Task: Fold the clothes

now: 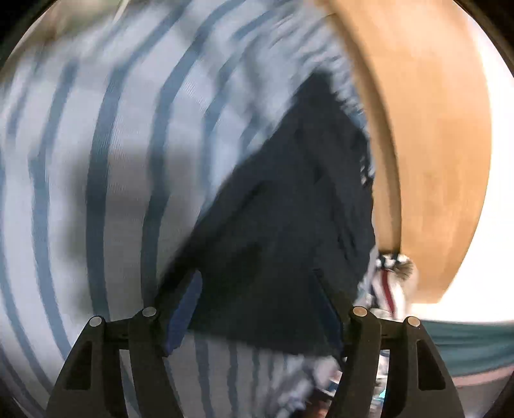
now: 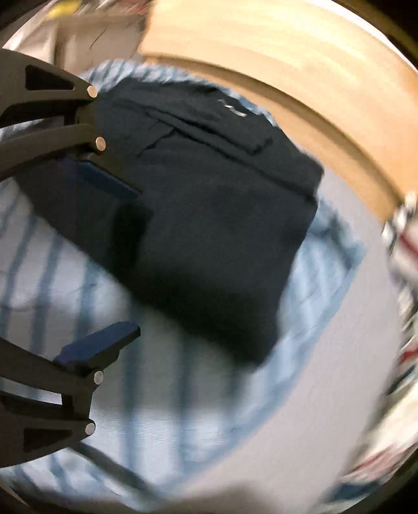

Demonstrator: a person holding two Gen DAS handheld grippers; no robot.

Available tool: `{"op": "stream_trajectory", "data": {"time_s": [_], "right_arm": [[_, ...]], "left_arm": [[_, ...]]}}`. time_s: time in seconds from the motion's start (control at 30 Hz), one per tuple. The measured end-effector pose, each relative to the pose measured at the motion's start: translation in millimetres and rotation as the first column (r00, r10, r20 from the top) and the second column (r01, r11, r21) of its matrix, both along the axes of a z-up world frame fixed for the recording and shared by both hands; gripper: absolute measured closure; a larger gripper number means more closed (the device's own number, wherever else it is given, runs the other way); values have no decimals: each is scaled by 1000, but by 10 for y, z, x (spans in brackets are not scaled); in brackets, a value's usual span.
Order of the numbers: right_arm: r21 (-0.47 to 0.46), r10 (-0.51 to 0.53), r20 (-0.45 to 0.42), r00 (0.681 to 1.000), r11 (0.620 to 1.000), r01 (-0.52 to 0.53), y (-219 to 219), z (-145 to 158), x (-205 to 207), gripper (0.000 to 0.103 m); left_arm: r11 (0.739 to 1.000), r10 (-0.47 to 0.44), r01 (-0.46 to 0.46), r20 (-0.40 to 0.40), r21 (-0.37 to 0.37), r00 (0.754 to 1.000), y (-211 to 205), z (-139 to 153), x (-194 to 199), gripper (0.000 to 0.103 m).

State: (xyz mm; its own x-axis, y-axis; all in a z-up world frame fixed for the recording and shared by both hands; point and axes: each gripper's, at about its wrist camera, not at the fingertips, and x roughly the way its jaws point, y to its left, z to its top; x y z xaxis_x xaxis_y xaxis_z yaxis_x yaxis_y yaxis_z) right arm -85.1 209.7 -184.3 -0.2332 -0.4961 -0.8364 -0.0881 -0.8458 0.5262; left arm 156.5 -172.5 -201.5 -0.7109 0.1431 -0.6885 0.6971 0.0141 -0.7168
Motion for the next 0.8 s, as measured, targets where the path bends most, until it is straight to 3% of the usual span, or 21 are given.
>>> {"op": "stream_trajectory", "data": {"time_s": [0.1,0.33,0.4,0.5,0.6,0.67,0.7,0.77,0.8], "right_arm": [[-105,-85,41,996,991,89,248,-189,55,22],[-188,-124,-71,990,976,109,292,-190,-135,25],[-172,-128,-61,990,978,116,284,-223,-226,26],[-150,-119,-48,992,983,110,264,-258,-346,27],[-97,-74,-78,994,993,66,185,-235,-424,26],[-77,-51,-90,995,996,44,150,-228,-465,26],[-72,-41,-100,994,997,33,133,-217,-488,29],[-66,-20,-113,993,998,13,110,-207,-524,47],[-68,-12,-116,993,998,4,103,-210,-540,47]], "left_arm": [[996,40,-37,-29,78,999,191,-208,125,34],[984,167,-162,-58,75,984,299,-187,293,34],[977,208,-206,-33,54,978,347,-137,400,34],[978,200,-200,-2,55,980,456,-173,453,34],[978,184,-183,0,104,983,543,-288,340,34],[978,196,-195,-2,72,981,523,-281,249,36],[982,183,-183,0,41,983,486,-248,190,45],[987,162,-162,3,-17,987,411,-187,81,50],[985,168,-168,-4,-29,986,375,-169,51,54]]}}
